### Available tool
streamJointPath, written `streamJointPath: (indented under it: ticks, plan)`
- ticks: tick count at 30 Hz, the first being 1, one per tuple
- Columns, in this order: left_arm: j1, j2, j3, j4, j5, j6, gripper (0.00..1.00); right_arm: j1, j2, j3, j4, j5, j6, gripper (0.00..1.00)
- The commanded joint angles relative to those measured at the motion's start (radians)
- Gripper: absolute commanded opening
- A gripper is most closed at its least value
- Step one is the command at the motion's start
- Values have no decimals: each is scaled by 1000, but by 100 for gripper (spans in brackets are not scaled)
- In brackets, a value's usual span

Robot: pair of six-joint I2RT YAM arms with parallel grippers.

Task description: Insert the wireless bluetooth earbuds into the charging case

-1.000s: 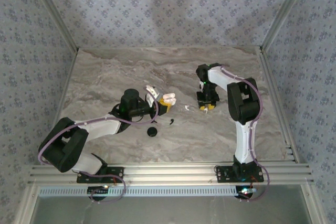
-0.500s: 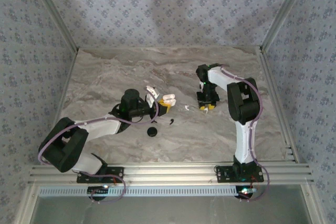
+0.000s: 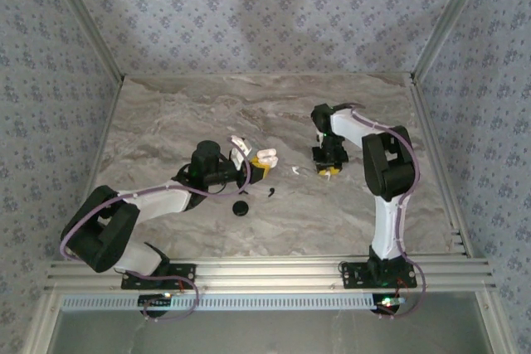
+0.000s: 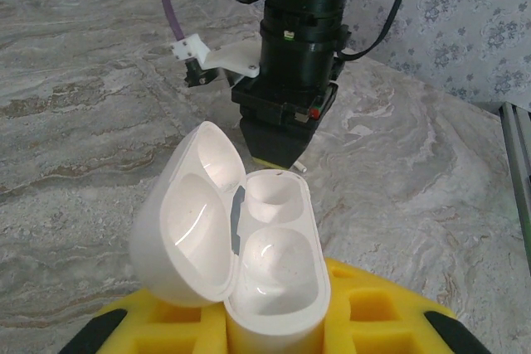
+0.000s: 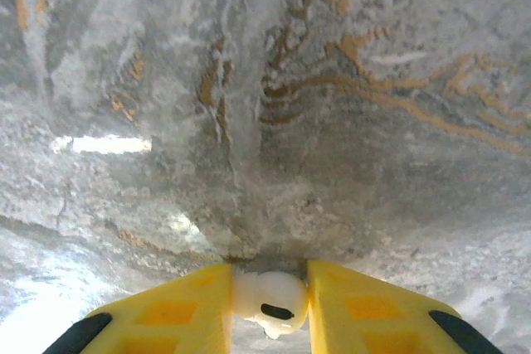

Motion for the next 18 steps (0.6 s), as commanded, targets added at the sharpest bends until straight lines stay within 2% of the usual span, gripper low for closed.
streamJointPath:
  ticks: [1,11,18]
  plan:
    - [4,-18,9,7,-6,8,17,6,-83,-40,41,14,16,28]
    - [-21,64,-25,215,-77,-28,16,22,-371,-186,304,-37,43,27]
    - [-46,177,-8,406,-70,-70,16,97,-602,-297,550,-115,14,27]
